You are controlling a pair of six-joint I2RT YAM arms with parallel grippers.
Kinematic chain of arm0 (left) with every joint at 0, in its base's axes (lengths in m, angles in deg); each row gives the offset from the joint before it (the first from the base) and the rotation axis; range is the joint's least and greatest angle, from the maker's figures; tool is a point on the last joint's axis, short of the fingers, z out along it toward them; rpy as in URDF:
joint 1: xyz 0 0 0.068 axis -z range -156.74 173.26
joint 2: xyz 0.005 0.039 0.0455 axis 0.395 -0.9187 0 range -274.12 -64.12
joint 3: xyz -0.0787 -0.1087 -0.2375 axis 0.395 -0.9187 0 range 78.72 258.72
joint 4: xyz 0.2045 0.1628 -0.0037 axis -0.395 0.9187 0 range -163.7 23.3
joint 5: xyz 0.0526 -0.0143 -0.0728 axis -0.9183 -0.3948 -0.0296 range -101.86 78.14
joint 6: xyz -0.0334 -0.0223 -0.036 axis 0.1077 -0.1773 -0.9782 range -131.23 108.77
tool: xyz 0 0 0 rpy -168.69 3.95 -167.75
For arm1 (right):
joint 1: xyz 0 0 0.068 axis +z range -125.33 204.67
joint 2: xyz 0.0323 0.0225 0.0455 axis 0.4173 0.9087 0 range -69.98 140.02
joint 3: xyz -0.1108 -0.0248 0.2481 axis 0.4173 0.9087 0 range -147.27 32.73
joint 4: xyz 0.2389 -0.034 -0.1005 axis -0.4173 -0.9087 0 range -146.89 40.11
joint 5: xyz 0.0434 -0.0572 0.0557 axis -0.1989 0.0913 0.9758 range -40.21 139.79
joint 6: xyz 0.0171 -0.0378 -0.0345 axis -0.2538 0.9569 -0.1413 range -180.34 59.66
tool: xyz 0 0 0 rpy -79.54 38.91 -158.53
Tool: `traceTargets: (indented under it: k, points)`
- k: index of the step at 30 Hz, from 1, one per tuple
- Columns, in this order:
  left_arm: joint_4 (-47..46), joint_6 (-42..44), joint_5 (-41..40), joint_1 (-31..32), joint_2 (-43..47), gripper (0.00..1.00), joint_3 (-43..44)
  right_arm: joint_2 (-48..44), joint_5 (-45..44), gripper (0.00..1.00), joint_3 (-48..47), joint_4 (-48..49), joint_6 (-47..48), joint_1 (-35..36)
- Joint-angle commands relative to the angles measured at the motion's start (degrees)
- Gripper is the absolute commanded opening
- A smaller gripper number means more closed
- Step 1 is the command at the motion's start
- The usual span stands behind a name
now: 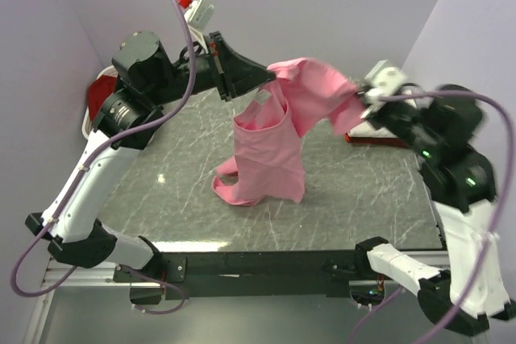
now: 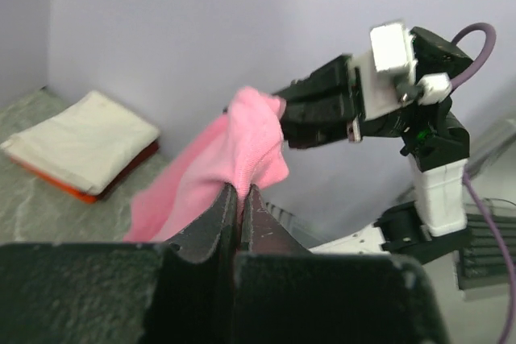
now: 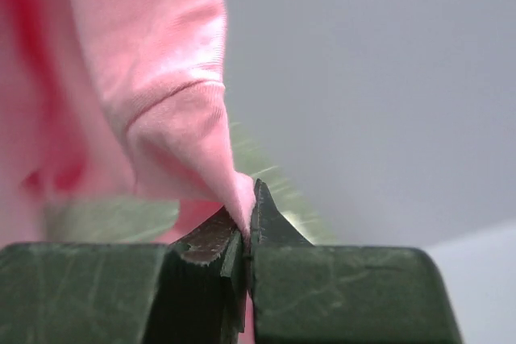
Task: Fold and stack the t-shirts
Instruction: Flatten the tshirt out
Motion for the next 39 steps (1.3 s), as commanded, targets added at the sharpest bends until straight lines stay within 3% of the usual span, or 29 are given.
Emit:
traceTargets:
  k: [1,5,8,10,12,13,18,23,25,27,28,29,30,31,34,38,39]
  points:
    - [-5.8,-2.5,5.7,4.0,-3.6,0.00,9.3,-4.2,-15.5,0.00,-11.3,8.9,-3.1,-1.0]
    - [-4.3,-3.0,6.1,10.9,-9.8,0.00,23.0,-1.2,-21.2,0.00,-23.2,9.3,-4.3,-1.0]
    - [-5.1,-1.4,3.7,12.6,-7.0,0.00,21.8,3.0,-23.7,0.00,-31.7,9.6,-4.1,-1.0]
    - [-4.7,1.3,-2.2,12.7,-3.5,0.00,18.1,5.7,-23.1,0.00,-36.0,9.7,-4.3,-1.0]
    - [-5.0,5.5,-9.1,12.7,3.3,0.00,9.5,9.6,-19.8,0.00,-36.8,9.5,-5.9,-1.0]
    - [-5.0,8.0,-16.4,12.7,5.6,0.01,3.6,13.0,-18.8,0.00,-36.9,9.2,-6.5,-1.1]
    - [-6.2,11.3,-38.8,12.7,19.2,0.00,-15.8,26.0,-10.7,0.00,-34.7,10.5,-11.6,-0.9]
    - [-9.5,4.4,-56.4,11.2,25.0,0.00,-40.8,42.8,-8.5,0.00,-32.8,14.0,-13.3,4.8]
    - [-10.8,-2.9,-59.0,6.5,26.1,0.00,-51.7,51.7,-10.2,0.00,-33.4,15.6,-14.1,8.7]
    - [-11.5,-8.2,-56.9,0.1,27.0,0.00,-59.1,59.2,-14.9,0.08,-38.4,18.6,-17.1,10.8]
    - [-12.4,-13.6,-54.9,-8.6,27.1,0.00,-67.0,66.1,-25.4,0.39,-39.8,20.0,-18.3,12.1]
    - [-16.2,-14.9,-52.0,-13.9,26.3,0.00,-70.8,67.7,-31.2,0.60,-38.0,28.2,-18.4,14.5]
    - [-18.3,-16.1,-44.4,-19.0,24.9,0.03,-74.1,69.4,-35.4,0.73,-37.1,29.8,-16.4,15.5]
    - [-19.7,-17.4,-40.0,-28.9,23.2,0.26,-78.2,72.7,-37.2,0.81,-38.4,29.1,-16.8,15.8]
    - [-21.2,-15.9,-28.4,-38.6,13.3,0.51,-76.7,71.2,-33.7,0.82,-36.4,24.1,-21.1,13.8]
    - [-22.9,-14.0,-25.9,-38.6,11.2,0.69,-71.8,58.6,-15.6,0.83,-22.0,17.1,-17.9,8.8]
    - [-21.9,-12.7,-25.0,-38.6,11.7,0.72,-70.6,55.6,-6.6,0.83,-14.2,15.8,-13.4,6.4]
